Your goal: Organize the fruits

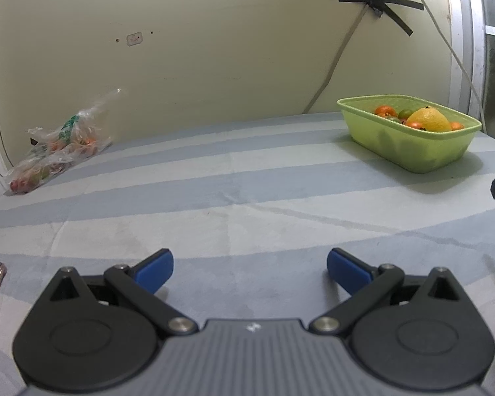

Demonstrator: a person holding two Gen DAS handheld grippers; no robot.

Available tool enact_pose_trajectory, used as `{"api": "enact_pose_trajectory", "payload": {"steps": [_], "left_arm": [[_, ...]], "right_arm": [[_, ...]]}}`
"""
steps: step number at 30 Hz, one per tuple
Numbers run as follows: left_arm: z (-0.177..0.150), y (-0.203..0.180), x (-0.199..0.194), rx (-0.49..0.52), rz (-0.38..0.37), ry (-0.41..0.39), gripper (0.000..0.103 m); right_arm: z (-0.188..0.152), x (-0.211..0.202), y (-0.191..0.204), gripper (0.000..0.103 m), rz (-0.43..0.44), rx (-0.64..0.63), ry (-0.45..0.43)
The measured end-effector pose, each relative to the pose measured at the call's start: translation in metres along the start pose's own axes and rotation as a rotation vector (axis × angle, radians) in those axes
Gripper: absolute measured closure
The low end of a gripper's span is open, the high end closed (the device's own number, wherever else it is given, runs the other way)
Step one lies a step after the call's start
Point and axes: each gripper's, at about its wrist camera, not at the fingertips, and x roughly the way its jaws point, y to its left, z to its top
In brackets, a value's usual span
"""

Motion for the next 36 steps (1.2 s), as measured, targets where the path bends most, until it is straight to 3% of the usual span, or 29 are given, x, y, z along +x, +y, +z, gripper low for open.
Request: {"api": "enact_pose_trajectory", "payload": {"steps": [19, 36], "left_arm": [[-0.002, 0.008, -0.013, 0.019, 0.048, 0.011, 0.0], [-0.004, 0.006, -0.02, 0.082, 0.076, -0.037, 0.0]], "right_arm": [[0.0, -0.013, 0.025, 0.023, 0.109, 0.016, 0.054], [0.0, -0.019, 0.03, 0.023, 0.13, 0.02, 0.045]]}}
